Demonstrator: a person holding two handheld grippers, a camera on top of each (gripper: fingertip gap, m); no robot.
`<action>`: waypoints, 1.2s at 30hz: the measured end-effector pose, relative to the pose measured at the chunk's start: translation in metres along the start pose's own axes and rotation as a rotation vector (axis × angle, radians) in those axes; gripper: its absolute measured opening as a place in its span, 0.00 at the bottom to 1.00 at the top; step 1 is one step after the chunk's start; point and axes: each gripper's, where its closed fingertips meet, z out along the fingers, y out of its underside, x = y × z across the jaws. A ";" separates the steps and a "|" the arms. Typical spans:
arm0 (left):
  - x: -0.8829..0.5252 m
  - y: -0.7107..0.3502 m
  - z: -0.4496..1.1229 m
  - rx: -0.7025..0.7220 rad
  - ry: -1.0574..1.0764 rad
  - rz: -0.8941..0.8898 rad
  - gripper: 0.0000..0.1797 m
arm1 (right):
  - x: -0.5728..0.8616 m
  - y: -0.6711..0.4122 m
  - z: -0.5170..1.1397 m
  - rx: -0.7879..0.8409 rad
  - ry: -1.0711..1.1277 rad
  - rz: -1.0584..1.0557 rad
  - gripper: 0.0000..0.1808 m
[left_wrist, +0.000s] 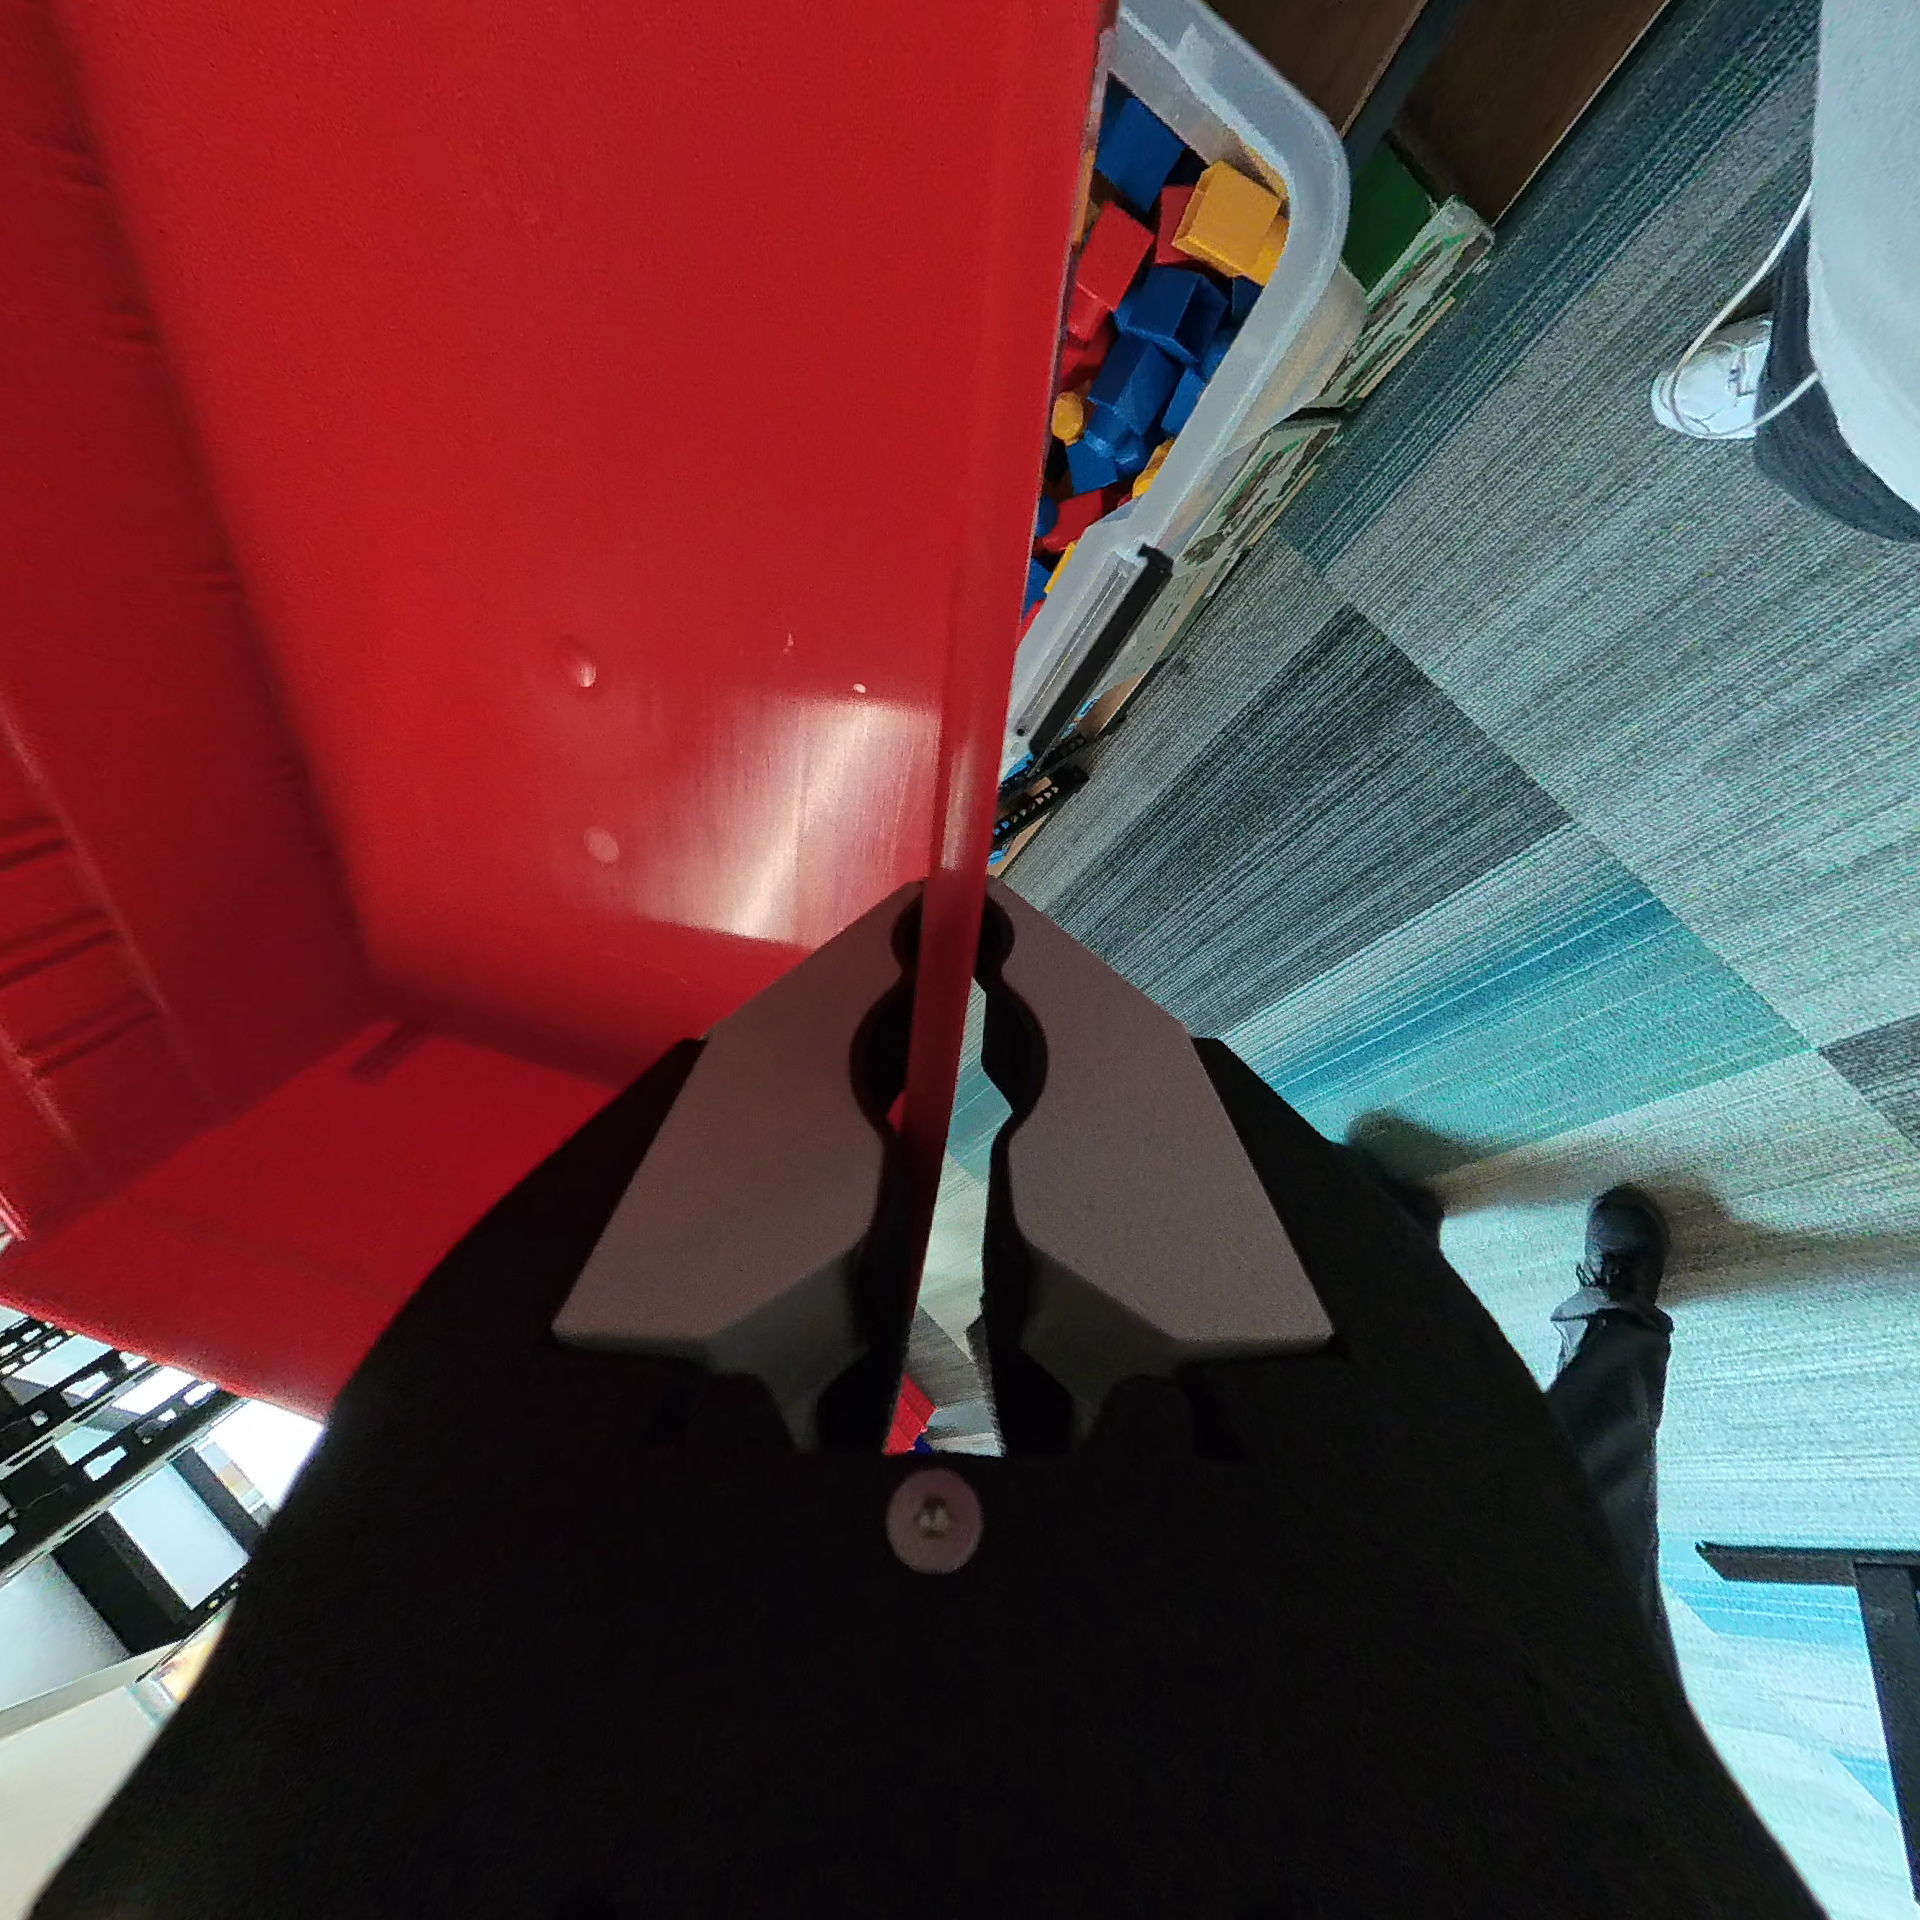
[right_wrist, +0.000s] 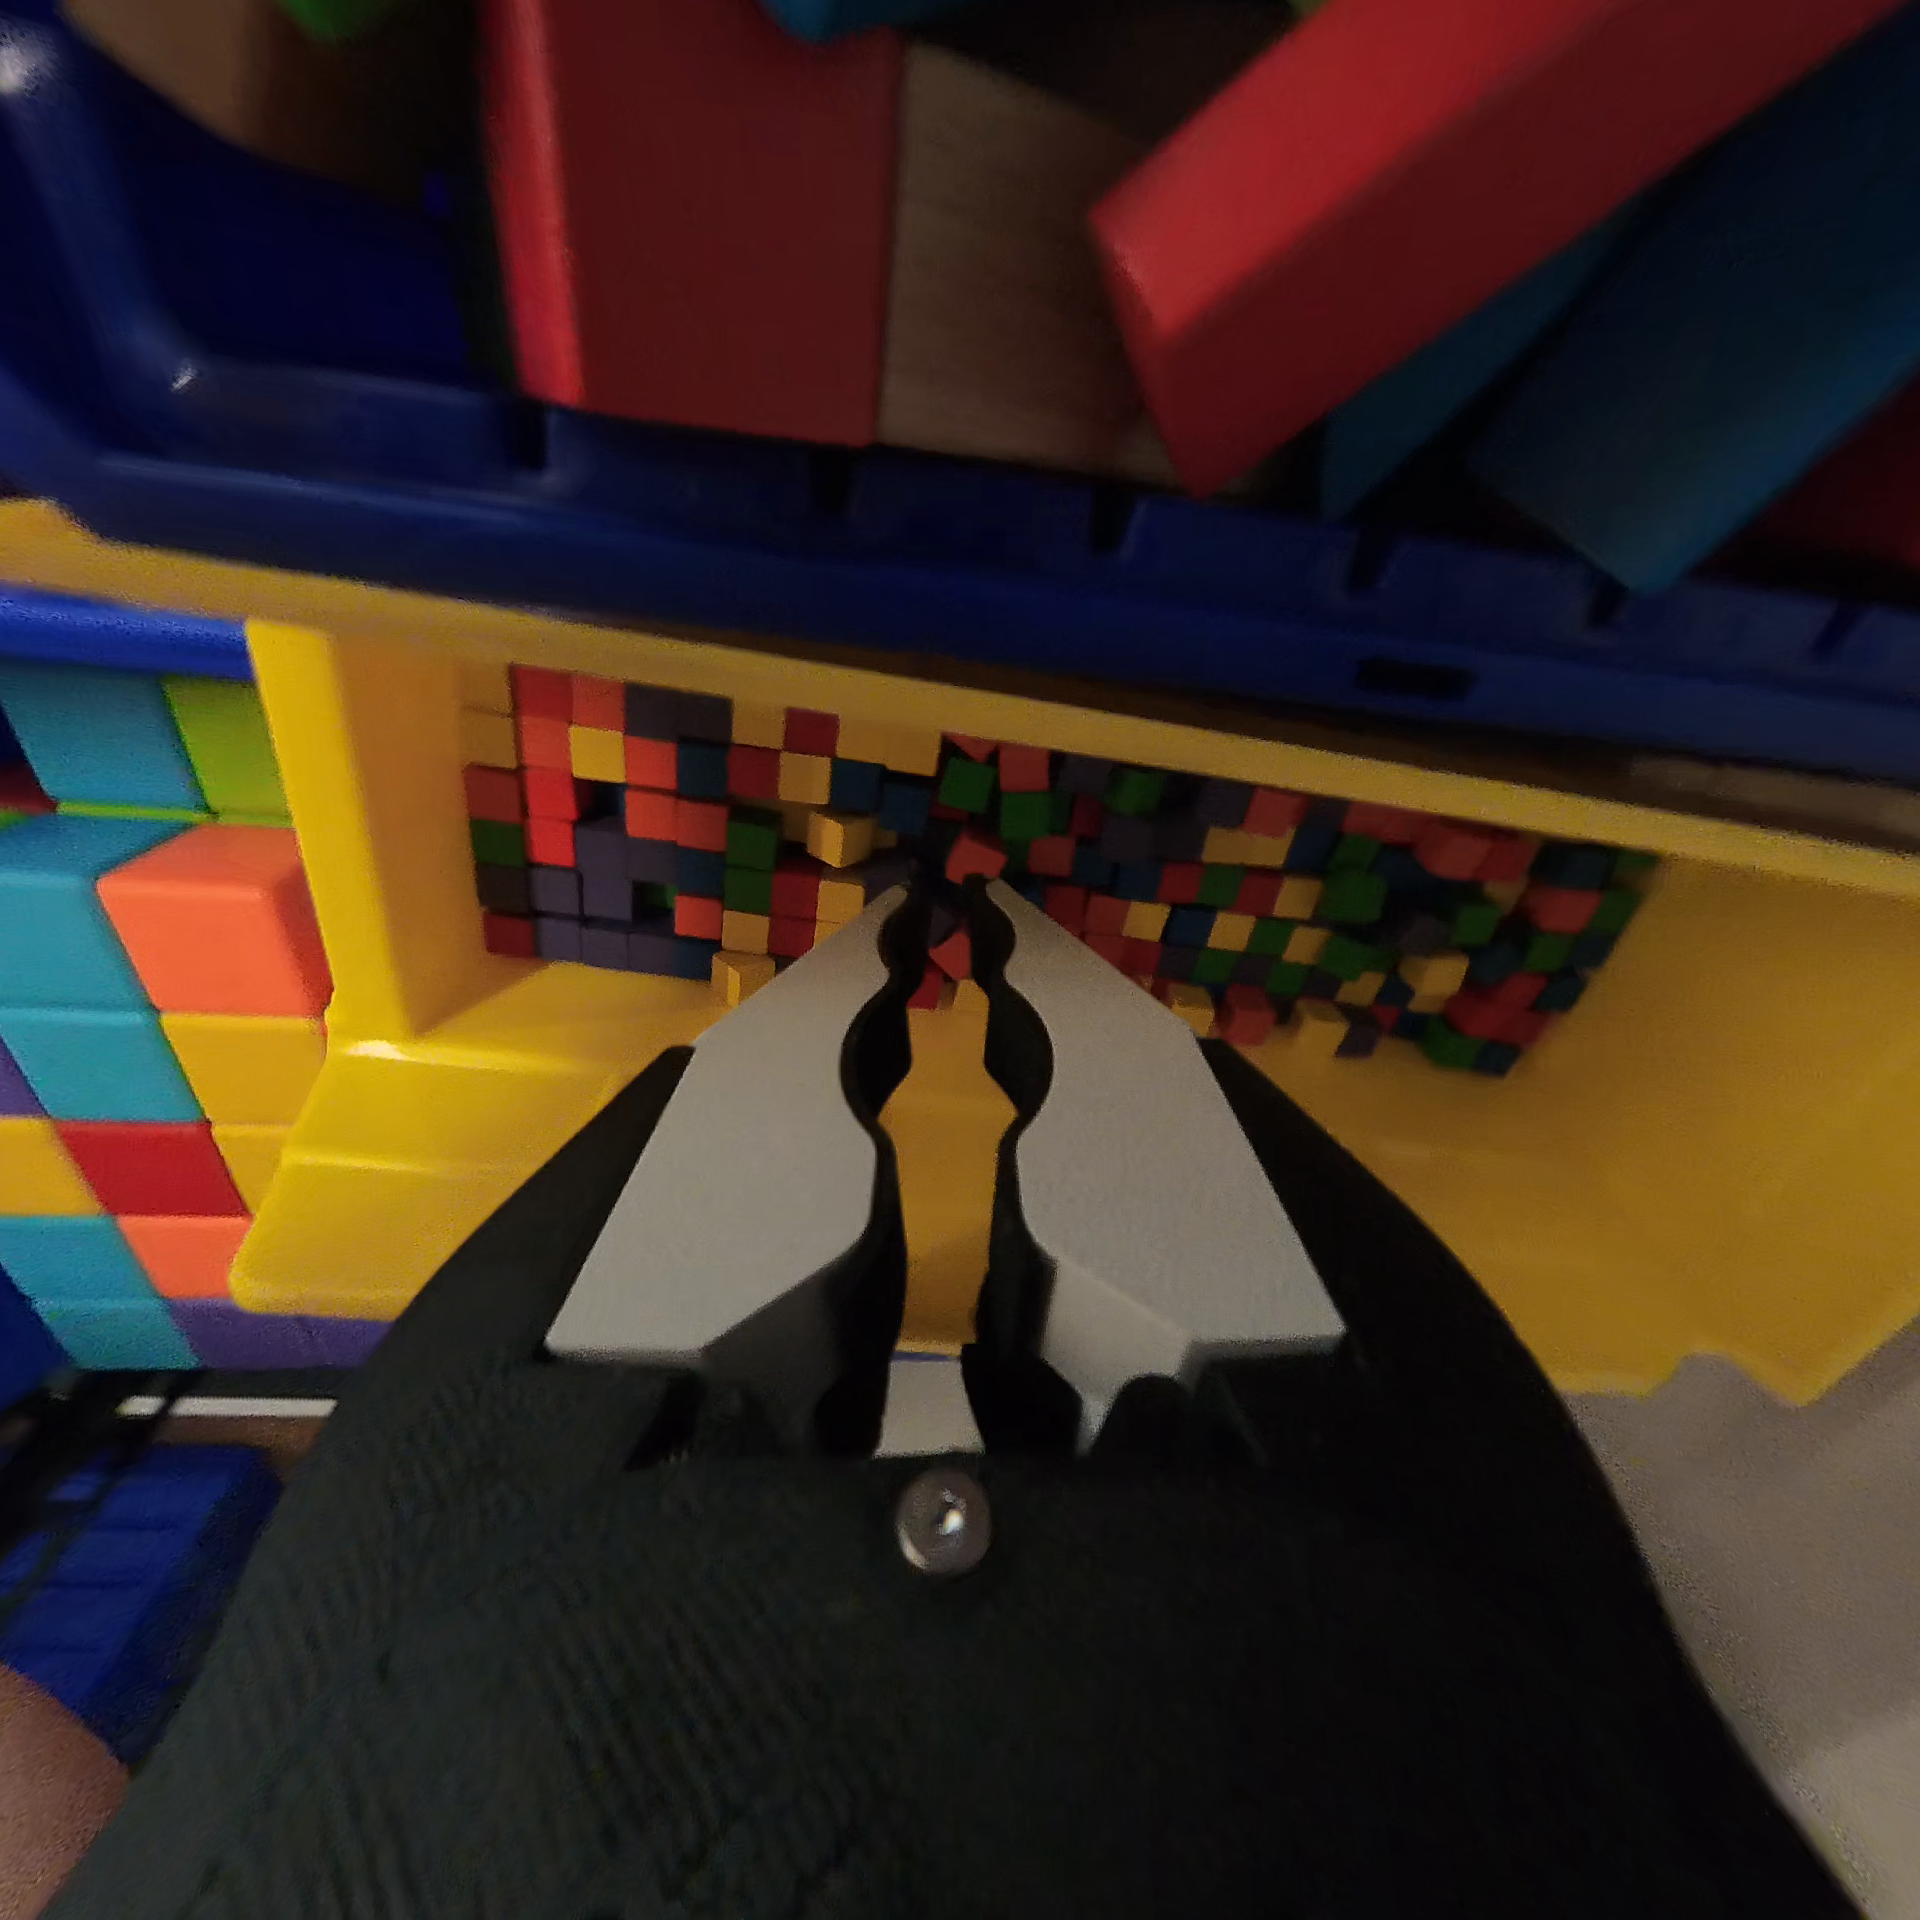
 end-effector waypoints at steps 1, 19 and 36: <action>-0.001 0.000 0.001 0.000 0.001 -0.003 0.02 | -0.003 0.000 0.001 0.013 -0.014 -0.044 0.03; 0.010 -0.015 -0.015 -0.072 0.001 -0.182 0.02 | 0.018 0.014 -0.002 -0.264 0.188 -0.680 0.03; -0.001 -0.018 -0.016 -0.081 0.021 -0.318 0.00 | 0.006 0.007 0.009 -0.452 0.348 -1.129 0.10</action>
